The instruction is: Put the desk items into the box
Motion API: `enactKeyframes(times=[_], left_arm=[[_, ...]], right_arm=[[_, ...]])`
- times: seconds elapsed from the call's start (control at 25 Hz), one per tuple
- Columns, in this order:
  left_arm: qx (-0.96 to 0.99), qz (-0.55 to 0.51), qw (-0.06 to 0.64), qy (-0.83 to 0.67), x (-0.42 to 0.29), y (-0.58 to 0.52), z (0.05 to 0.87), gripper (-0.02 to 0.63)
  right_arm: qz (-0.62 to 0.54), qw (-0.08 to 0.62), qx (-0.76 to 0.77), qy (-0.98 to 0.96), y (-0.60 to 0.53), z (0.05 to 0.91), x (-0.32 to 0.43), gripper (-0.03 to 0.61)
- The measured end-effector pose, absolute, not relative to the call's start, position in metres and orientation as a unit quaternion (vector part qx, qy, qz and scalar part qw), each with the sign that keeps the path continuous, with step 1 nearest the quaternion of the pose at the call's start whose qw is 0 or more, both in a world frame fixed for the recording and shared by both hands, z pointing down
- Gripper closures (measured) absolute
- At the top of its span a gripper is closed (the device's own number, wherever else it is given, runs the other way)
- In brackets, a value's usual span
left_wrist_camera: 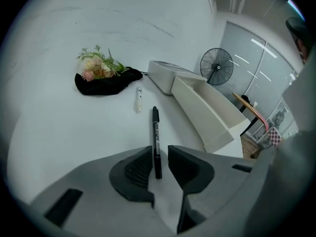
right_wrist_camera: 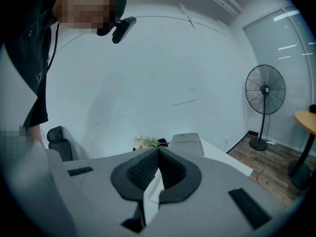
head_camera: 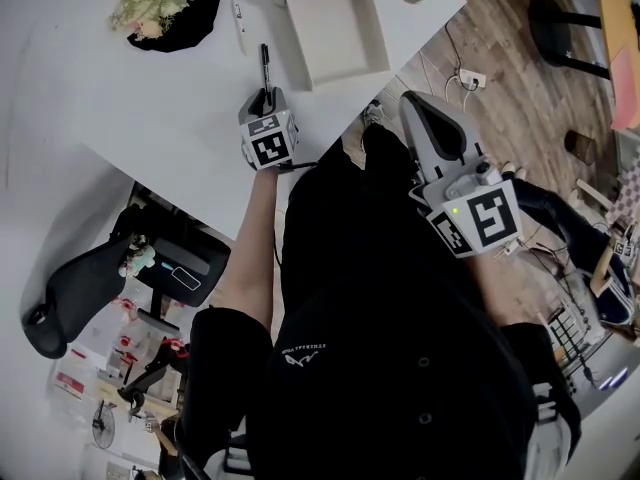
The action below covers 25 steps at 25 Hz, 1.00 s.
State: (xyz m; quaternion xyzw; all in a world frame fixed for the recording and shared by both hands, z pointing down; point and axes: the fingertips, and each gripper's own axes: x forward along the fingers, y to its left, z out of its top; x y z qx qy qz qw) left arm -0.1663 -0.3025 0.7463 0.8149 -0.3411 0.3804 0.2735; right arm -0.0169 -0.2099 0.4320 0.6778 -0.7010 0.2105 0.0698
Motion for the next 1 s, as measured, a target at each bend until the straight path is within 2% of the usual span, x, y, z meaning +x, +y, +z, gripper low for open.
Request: enactKeyframes(times=[0.08, 0.16, 0.6, 1.0], left_arm=[[0.813, 0.381, 0.27, -0.348, -0.168, -0.304, 0.748, 0.523], [0.81, 0.384, 0.267, -0.355, -0.172, -0.305, 0.75, 0.568], [0.814, 0.366, 0.261, -0.368, -0.172, -0.309, 0.731, 0.571], [0.836, 0.305, 0.239, -0.388, -0.171, -0.309, 0.681, 0.571]], right_arm=[[0.211, 0.069, 0.678, -0.701, -0.209, 0.433, -0.017, 0.58], [0.21, 0.069, 0.678, -0.701, -0.209, 0.433, -0.018, 0.58], [0.204, 0.061, 0.678, -0.703, -0.199, 0.43, -0.018, 0.58], [0.19, 0.046, 0.669, -0.717, -0.187, 0.421, -0.019, 0.58]])
